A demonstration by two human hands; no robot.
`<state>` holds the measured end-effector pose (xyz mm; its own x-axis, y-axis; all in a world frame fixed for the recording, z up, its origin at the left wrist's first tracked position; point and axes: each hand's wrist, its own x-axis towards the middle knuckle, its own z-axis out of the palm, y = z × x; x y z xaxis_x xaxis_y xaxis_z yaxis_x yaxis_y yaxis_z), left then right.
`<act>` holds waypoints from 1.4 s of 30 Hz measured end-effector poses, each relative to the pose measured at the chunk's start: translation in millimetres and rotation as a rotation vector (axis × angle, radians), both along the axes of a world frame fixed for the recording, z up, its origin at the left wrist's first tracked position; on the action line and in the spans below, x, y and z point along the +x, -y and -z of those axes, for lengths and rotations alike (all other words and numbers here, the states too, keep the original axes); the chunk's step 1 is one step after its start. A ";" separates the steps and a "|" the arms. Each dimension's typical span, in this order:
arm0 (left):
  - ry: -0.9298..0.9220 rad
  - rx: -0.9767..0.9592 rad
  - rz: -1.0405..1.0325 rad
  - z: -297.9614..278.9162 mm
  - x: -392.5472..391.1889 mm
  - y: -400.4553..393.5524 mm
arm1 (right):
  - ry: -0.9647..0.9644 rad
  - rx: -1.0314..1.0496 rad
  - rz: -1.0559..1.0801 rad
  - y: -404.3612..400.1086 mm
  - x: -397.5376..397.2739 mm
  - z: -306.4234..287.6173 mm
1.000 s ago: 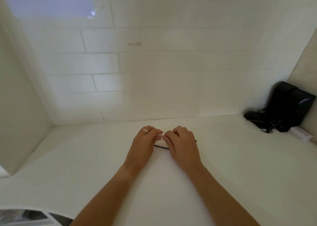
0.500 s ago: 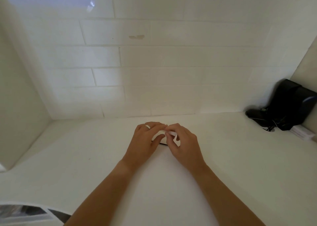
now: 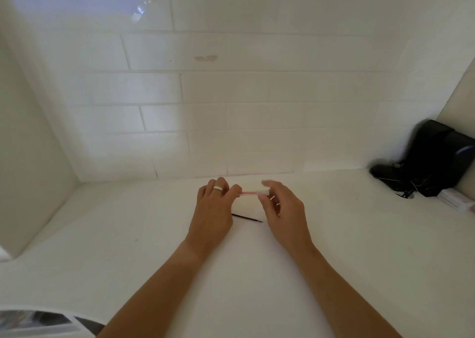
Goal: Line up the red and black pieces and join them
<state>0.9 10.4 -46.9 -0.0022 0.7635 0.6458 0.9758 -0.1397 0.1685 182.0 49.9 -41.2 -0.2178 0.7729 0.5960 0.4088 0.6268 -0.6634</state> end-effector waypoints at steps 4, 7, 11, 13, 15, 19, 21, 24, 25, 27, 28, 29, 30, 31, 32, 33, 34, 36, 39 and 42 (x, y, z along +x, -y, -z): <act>-0.056 0.011 0.025 4.4 -0.4 0.7 | 0.225 0.086 -0.010 -1.7 -1.2 6.2; -0.099 0.027 -0.009 6.9 0.0 -2.8 | 0.377 0.185 0.079 -2.9 -3.4 9.6; -0.078 0.051 -0.059 5.2 -0.6 -3.3 | 0.411 0.208 0.067 -3.9 -6.1 12.2; -0.075 0.062 -0.064 3.4 -1.5 -2.0 | 0.409 0.199 0.041 -5.0 -7.2 13.0; -0.074 0.056 -0.070 3.1 -1.9 -2.1 | 0.405 0.195 0.013 -6.3 -7.8 14.8; -0.063 0.039 -0.065 5.3 -3.5 -2.3 | 0.408 0.165 -0.071 -11.3 -5.7 16.6; -0.056 0.025 -0.072 6.1 -3.3 -1.8 | 0.429 0.169 -0.083 -12.3 -4.4 16.7; -0.048 0.029 -0.085 5.2 -2.1 -2.2 | 0.473 0.177 -0.106 -10.2 -6.0 14.6; -0.041 0.028 -0.094 4.4 -2.7 -1.6 | 0.492 0.191 -0.105 -10.1 -5.5 14.6; -0.018 -0.009 -0.165 1.1 -5.5 -0.5 | 0.503 0.228 -0.056 -13.6 1.5 13.2; 0.000 -0.038 -0.216 -0.5 -6.7 -0.1 | 0.485 0.216 -0.004 -17.8 8.4 12.0; 0.016 -0.062 -0.256 -0.8 -7.7 -0.6 | 0.452 0.182 0.059 -21.8 16.1 10.6; 0.029 -0.070 -0.273 -0.2 -7.7 -1.1 | 0.409 0.140 0.115 -24.6 23.2 9.6; 0.037 -0.065 -0.266 1.3 -7.2 -2.1 | 0.360 0.107 0.155 -25.7 28.5 8.8; 0.041 -0.049 -0.242 3.6 -6.4 -3.2 | 0.316 0.091 0.181 -25.7 30.9 8.4; 0.041 -0.029 -0.215 5.9 -5.6 -4.6 | 0.287 0.086 0.197 -25.4 30.5 8.0; 0.038 -0.015 -0.195 8.2 -5.2 -5.9 | 0.267 0.079 0.206 -24.0 28.5 7.0; 0.036 -0.017 -0.177 10.8 -5.5 -8.0 | 0.234 0.023 0.202 -22.1 23.9 5.7; 0.043 -0.034 -0.144 11.8 -5.5 -8.0 | 0.203 -0.068 0.197 -22.6 24.1 3.6; 0.051 -0.044 -0.085 11.7 -5.2 -6.8 | 0.220 -0.069 0.202 -23.1 24.5 3.6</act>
